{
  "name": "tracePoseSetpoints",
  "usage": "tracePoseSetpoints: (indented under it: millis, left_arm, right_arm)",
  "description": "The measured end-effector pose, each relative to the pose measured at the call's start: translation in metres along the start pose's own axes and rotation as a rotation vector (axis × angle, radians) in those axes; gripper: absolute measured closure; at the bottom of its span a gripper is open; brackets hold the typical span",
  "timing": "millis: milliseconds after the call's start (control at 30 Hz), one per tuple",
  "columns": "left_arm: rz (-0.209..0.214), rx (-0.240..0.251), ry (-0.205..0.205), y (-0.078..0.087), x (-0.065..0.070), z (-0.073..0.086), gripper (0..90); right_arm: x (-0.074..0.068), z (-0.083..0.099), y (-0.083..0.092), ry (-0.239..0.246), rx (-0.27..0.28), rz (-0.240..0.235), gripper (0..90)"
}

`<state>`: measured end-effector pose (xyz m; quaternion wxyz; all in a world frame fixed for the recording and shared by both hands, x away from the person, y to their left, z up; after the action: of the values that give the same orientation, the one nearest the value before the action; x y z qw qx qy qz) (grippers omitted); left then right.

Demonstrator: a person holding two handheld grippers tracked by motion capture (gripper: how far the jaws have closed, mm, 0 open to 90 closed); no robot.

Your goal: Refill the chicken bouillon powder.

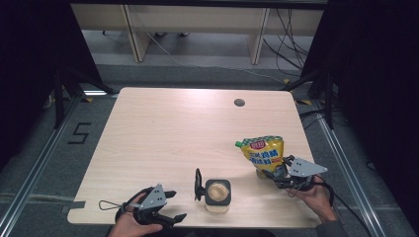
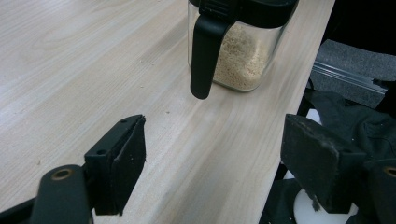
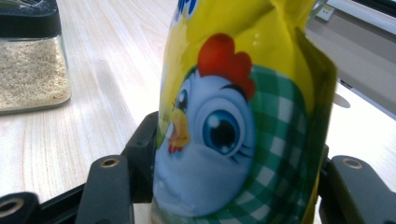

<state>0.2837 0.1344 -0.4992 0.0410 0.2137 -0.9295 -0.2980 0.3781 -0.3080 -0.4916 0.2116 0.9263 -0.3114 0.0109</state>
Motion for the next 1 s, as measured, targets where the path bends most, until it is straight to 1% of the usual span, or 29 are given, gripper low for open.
tracePoseSetpoints:
  millis: [67,100,133,200,233,267,300,333,367,400,433,533,567,600,633,733,767,800,833,867,933,967,1000]
  left_arm:
    - [-0.001,0.0,0.006,0.0,0.0,0.0,22.1]
    - [-0.001,-0.003,0.004,0.0,0.0,0.0,22.1]
    - [0.001,0.002,0.006,0.0,0.0,0.0,22.1]
    - [-0.002,0.001,0.009,0.0,0.001,0.0,22.1]
    - [0.001,0.004,0.008,0.0,0.0,0.0,22.1]
    - [-0.001,0.003,0.009,0.0,0.0,0.0,22.1]
    - [-0.001,0.003,0.009,0.0,0.0,0.0,22.1]
    - [0.0,0.001,0.009,0.001,0.0,0.0,22.1]
    - [-0.003,-0.002,0.003,0.001,0.0,0.0,22.1]
    - [-0.008,-0.005,0.004,0.001,0.0,0.0,22.1]
    - [-0.007,-0.006,0.004,0.001,0.0,0.0,22.1]
    - [-0.001,0.003,0.008,0.0,0.0,0.0,22.1]
    - [-0.002,0.003,0.009,0.0,0.0,0.0,22.1]
    - [-0.002,0.003,0.009,0.0,0.0,0.0,22.1]
    - [-0.007,-0.006,0.005,0.001,0.0,0.0,22.1]
    - [-0.005,-0.001,0.007,0.001,0.0,0.001,22.1]
    - [-0.001,-0.014,-0.006,0.002,-0.001,0.0,22.1]
    - [0.004,-0.013,-0.001,0.002,-0.001,0.0,22.1]
    - [0.001,-0.012,-0.001,0.002,-0.001,0.0,22.1]
    - [0.002,-0.012,-0.002,0.002,-0.001,0.0,22.1]
    - [0.0,-0.015,-0.004,0.002,-0.001,0.0,22.1]
    - [-0.004,-0.013,-0.004,0.002,-0.001,0.0,22.1]
    - [-0.004,-0.012,-0.004,0.002,-0.001,0.0,22.1]
  right_arm:
    - [0.0,0.001,0.001,-0.031,-0.011,-0.005,41.7]
    - [0.0,0.002,0.001,-0.036,0.002,0.001,41.8]
    - [0.001,0.002,0.001,-0.03,-0.003,-0.002,41.7]
    - [0.001,0.002,0.001,-0.036,-0.009,-0.009,41.7]
    - [0.002,0.005,0.002,-0.057,0.004,0.006,41.7]
    - [0.003,0.005,0.003,-0.068,-0.01,-0.003,41.8]
    - [0.003,0.005,0.003,-0.068,-0.01,-0.003,41.8]
    - [0.004,0.006,0.006,-0.076,-0.016,0.006,41.7]
    - [0.004,0.006,0.006,-0.076,-0.016,0.006,41.7]
    - [0.005,0.006,0.008,-0.068,-0.028,0.008,41.8]
    - [0.004,0.007,0.01,-0.077,-0.031,0.019,41.8]
    - [0.005,0.007,0.012,-0.074,-0.042,0.01,41.8]
    - [0.005,0.008,0.013,-0.077,-0.045,0.023,41.7]
    - [0.005,0.008,0.013,-0.077,-0.045,0.023,41.7]
    - [0.004,0.009,0.014,-0.082,-0.045,0.039,41.6]
    - [0.005,0.009,0.016,-0.071,-0.056,0.032,41.3]
    - [0.005,0.009,0.017,-0.074,-0.062,0.042,40.7]
    - [0.005,0.01,0.018,-0.075,-0.072,0.049,39.7]
    - [0.006,0.012,0.02,-0.11,-0.061,0.056,39.6]
    - [0.006,0.013,0.021,-0.091,-0.057,0.054,39.5]
    - [0.005,0.013,0.021,-0.096,-0.056,0.061,39.2]
    - [0.004,0.011,0.022,-0.067,-0.057,0.064,35.8]
    - [0.002,0.011,0.021,-0.089,-0.066,0.057,34.8]
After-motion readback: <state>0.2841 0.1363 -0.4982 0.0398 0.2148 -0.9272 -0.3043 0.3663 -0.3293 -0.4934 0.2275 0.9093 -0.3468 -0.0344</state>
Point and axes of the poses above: each handheld gripper's, and its own axes: y roughly backward along the jaws, z roughly out of its underside, x roughly to its right, the point moved 1 cm from there along -y, roughly forward along the jaws, and after that the axes turned 8 degrees about -y, right-handed, at the moved point
